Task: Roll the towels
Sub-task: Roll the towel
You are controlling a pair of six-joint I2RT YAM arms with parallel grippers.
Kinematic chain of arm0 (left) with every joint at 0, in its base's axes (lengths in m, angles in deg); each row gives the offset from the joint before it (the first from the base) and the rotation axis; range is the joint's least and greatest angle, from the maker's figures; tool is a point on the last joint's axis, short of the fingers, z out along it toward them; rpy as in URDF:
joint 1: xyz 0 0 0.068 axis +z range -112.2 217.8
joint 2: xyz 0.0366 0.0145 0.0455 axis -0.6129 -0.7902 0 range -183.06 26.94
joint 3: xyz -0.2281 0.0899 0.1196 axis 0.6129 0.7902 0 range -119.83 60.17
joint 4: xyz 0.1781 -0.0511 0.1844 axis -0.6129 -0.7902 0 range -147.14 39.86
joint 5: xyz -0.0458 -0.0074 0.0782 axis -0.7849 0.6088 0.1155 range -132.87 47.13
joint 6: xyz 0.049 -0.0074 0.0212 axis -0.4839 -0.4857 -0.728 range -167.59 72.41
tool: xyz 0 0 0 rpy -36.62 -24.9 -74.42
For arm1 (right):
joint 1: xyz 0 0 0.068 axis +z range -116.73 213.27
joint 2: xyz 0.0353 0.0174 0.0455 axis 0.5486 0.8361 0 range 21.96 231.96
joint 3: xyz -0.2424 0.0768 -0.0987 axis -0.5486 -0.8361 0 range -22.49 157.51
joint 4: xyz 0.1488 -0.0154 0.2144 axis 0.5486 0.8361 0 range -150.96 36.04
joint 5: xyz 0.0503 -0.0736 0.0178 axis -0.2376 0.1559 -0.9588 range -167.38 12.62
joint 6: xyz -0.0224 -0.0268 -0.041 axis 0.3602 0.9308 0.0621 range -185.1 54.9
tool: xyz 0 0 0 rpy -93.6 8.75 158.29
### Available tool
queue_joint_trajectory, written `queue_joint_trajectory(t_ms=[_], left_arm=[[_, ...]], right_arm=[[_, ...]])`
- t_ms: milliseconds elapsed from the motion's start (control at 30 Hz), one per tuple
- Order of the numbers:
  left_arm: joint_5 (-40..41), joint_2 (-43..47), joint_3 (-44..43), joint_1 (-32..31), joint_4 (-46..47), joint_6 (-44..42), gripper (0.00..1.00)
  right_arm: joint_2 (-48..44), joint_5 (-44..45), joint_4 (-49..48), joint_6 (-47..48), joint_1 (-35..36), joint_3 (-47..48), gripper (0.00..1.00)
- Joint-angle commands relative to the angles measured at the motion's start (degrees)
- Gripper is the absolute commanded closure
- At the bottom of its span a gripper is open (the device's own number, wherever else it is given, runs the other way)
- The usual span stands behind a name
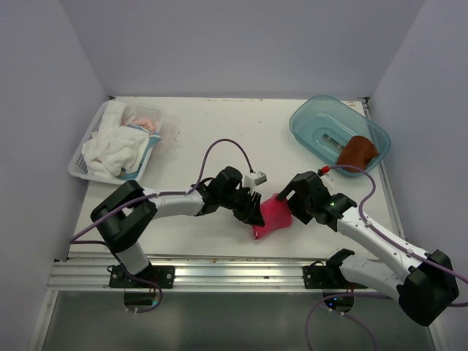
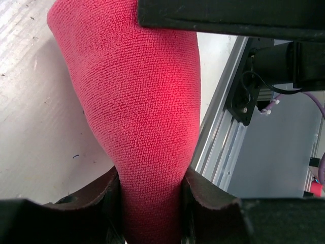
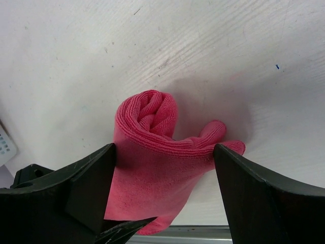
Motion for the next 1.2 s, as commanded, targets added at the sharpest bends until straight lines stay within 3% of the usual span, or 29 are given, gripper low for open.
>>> queue_joint_trajectory(t_ms=[0, 200, 467, 667, 833, 1067, 1167], left_arm=[[0.11, -0.52, -0.42, 0.36, 3.59, 2.75, 0.69], [2.58, -0.96, -0.42, 0.45, 2.98, 3.46, 0.69], [4.25, -0.96, -1.83, 0.45, 2.71, 4.07, 0.69], [-0.04, -1.14, -0.69, 0.8, 7.79, 7.75, 0.69], [-5.23, -0.96, 1.59, 2.12, 13.25, 12.15, 0.69], [-7.52, -0.96, 2.57, 2.91, 17.48, 14.18, 0.69], [-7.44, -1.4, 3.0, 3.0, 17.04, 13.39, 0.7]], right_arm=[[-1.33, -0.01, -0.68, -0.57, -0.12, -0.98, 0.18], [-4.23, -0.8, 0.02, -0.92, 0.06, -1.16, 0.17], [-0.37, -4.84, -5.77, -2.76, 1.99, -3.09, 0.15], [2.97, -4.93, -11.47, -3.73, 2.87, -5.11, 0.13], [-0.53, -4.93, -22.81, -5.66, 2.87, -12.4, 0.12], [0.16, -7.65, -26.96, -4.61, 2.87, -12.93, 0.08], [1.12, -7.92, -23.37, -3.82, 2.79, -10.4, 0.07]])
